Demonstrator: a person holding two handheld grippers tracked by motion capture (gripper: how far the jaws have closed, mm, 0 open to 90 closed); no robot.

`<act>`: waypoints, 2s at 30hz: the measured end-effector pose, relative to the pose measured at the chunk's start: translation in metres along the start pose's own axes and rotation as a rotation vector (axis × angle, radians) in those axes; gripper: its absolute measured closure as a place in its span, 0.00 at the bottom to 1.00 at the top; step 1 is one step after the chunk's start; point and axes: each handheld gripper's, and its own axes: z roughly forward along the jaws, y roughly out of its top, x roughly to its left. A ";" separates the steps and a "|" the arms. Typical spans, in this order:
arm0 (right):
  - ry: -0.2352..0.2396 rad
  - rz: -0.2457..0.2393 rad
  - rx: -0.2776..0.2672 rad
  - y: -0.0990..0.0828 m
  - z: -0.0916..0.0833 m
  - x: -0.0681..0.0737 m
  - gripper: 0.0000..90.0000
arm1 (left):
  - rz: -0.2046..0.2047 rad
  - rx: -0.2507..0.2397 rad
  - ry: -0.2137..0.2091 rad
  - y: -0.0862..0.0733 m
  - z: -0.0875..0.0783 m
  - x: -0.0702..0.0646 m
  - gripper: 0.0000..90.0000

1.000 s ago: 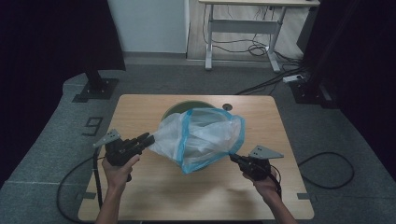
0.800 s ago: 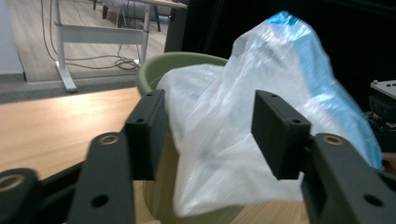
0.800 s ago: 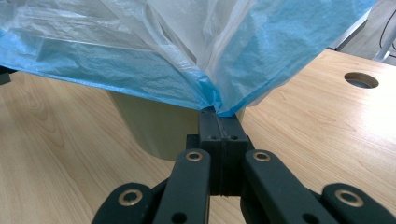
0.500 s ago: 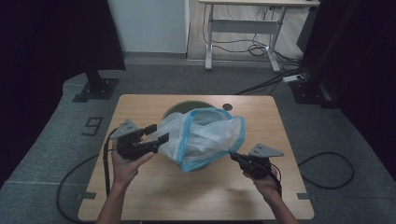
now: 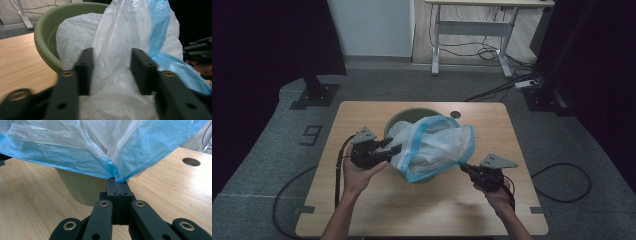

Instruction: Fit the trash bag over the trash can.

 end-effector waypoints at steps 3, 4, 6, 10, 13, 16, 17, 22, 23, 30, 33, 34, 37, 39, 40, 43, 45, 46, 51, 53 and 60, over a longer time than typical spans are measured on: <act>-0.001 0.000 0.001 0.001 -0.001 0.000 0.99 | 0.003 -0.012 -0.001 0.000 -0.001 0.000 0.81; -0.002 0.001 0.000 0.001 -0.001 -0.001 0.99 | 0.002 -0.035 -0.008 0.000 -0.003 0.001 0.86; -0.004 0.004 0.003 0.001 -0.001 -0.001 0.99 | -0.008 -0.065 -0.020 0.000 -0.006 0.004 0.93; -0.012 0.008 0.004 0.001 -0.002 -0.003 0.99 | -0.072 -0.172 -0.050 0.000 -0.014 0.016 0.98; -0.007 0.010 -0.006 0.002 -0.003 -0.003 0.99 | -0.117 -0.228 -0.061 -0.003 -0.020 0.028 0.98; 0.015 0.001 -0.010 0.003 -0.003 0.002 0.99 | -0.166 -0.267 -0.085 -0.010 -0.024 0.039 0.99; 0.023 -0.004 -0.009 0.003 -0.003 0.004 0.99 | -0.166 -0.267 -0.085 -0.010 -0.024 0.039 0.98; 0.057 -0.033 -0.015 0.002 -0.004 0.014 0.99 | -0.241 -0.296 -0.119 -0.026 -0.029 0.056 0.99; 0.063 -0.037 -0.012 0.001 -0.003 0.016 0.99 | -0.241 -0.296 -0.119 -0.026 -0.029 0.056 0.99; 0.085 -0.035 0.012 -0.005 0.001 0.016 0.99 | -0.282 -0.275 -0.075 -0.046 -0.025 0.061 0.99; 0.092 -0.031 0.026 -0.008 0.003 0.015 0.99 | -0.306 -0.274 -0.075 -0.055 -0.022 0.064 0.99; 0.094 -0.033 0.029 -0.009 0.004 0.015 0.99 | -0.311 -0.273 -0.074 -0.057 -0.021 0.065 0.99; 0.099 -0.030 0.044 -0.011 0.006 0.014 0.99 | -0.321 -0.268 -0.073 -0.060 -0.018 0.066 0.99; 0.102 -0.030 0.065 -0.014 0.010 0.013 0.99 | -0.332 -0.246 -0.068 -0.065 -0.013 0.068 0.99; 0.103 -0.027 0.071 -0.016 0.011 0.013 0.99 | -0.337 -0.235 -0.066 -0.066 -0.010 0.069 0.99; 0.103 -0.021 0.080 -0.018 0.014 0.011 0.99 | -0.350 -0.220 -0.063 -0.069 -0.005 0.072 0.99; 0.105 -0.011 0.089 -0.021 0.018 0.009 0.99 | -0.357 -0.206 -0.062 -0.069 0.000 0.073 0.99; 0.106 -0.009 0.095 -0.022 0.020 0.008 0.99 | -0.356 -0.201 -0.062 -0.069 0.001 0.074 0.99; 0.116 0.003 0.106 -0.024 0.024 0.006 0.99 | -0.337 -0.188 -0.063 -0.067 -0.004 0.073 0.94; 0.115 -0.002 0.107 -0.024 0.023 0.007 0.99 | -0.329 -0.205 -0.050 -0.066 -0.008 0.071 0.83; 0.115 -0.016 0.115 -0.023 0.025 0.010 0.99 | -0.219 -0.242 0.006 -0.039 -0.038 0.053 0.57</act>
